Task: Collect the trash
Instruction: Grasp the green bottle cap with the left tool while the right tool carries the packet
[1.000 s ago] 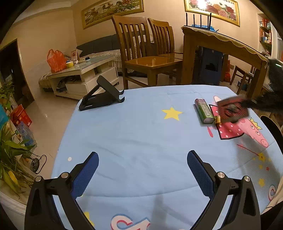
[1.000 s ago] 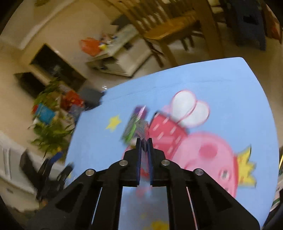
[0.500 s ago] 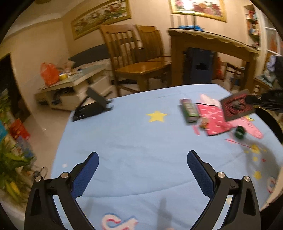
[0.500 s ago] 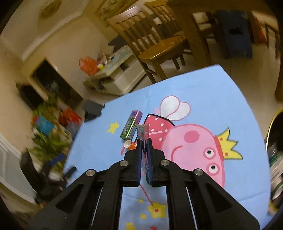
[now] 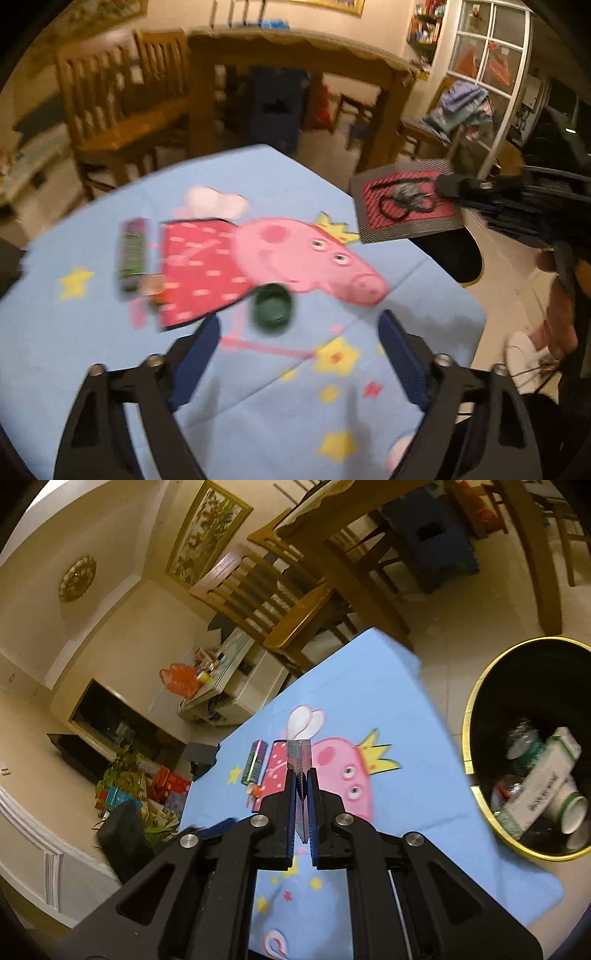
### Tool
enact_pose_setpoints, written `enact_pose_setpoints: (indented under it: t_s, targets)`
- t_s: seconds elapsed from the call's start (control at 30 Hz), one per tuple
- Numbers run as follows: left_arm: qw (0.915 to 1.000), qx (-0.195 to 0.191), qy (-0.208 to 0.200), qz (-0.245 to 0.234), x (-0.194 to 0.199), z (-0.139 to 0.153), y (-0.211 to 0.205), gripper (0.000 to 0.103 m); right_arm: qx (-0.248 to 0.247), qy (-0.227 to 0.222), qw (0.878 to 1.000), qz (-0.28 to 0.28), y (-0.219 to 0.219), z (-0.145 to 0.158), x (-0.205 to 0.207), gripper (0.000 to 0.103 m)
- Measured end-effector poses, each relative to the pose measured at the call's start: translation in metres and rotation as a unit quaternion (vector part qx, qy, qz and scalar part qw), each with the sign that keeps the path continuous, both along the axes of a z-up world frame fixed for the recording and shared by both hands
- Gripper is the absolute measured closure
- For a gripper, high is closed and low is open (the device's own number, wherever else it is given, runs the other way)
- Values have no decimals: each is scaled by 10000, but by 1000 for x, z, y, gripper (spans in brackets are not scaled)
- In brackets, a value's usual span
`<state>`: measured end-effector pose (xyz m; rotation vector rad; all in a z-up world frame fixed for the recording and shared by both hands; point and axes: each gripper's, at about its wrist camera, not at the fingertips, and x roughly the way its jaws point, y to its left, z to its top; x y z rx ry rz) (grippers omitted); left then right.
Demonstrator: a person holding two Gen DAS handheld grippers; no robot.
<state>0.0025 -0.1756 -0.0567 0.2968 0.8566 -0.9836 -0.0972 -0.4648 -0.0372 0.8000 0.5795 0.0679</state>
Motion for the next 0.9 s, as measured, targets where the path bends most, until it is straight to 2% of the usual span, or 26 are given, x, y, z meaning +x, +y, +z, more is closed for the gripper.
enact_pose_setpoints:
  t_s: [0.07,0.13,0.27,0.33,0.43,0.63,0.73,0.83,0.9]
  targets:
    - [9999,103,40,-82,0,-9,-19,27,3,-58,9999,-108,-11,1,-16,97]
    - [9997,214,58,-107,1,-15,-30,27,21,-103,9997,-210,-22,1,-28,97]
    - [9992,242,314,4,14,-26,-36,27,120,-198,9993,-296,-42,-6,-47,97]
    - [9993,219,307,73,17,-25,-33,28,181,-204,9991,-336,-50,-12,-54,97]
    - [9992,326,112,185,13,-25,-31,49,288,-225,9986,-378,-58,-21,-58,97]
    - [9988,96,358,316,26,-22,-23,47,436,-270,9978,-410,-67,-33,-64,97]
    - [9974,-118,651,289,31,-22,-21,47,465,-318,9974,-439,-71,-36,-68,97]
    - [9989,-169,357,252,23,-13,-14,47,431,-342,9975,-447,-73,-36,-72,97]
    - [9995,-181,109,214,15,-6,-12,41,438,-327,9975,-455,-75,-39,-73,97]
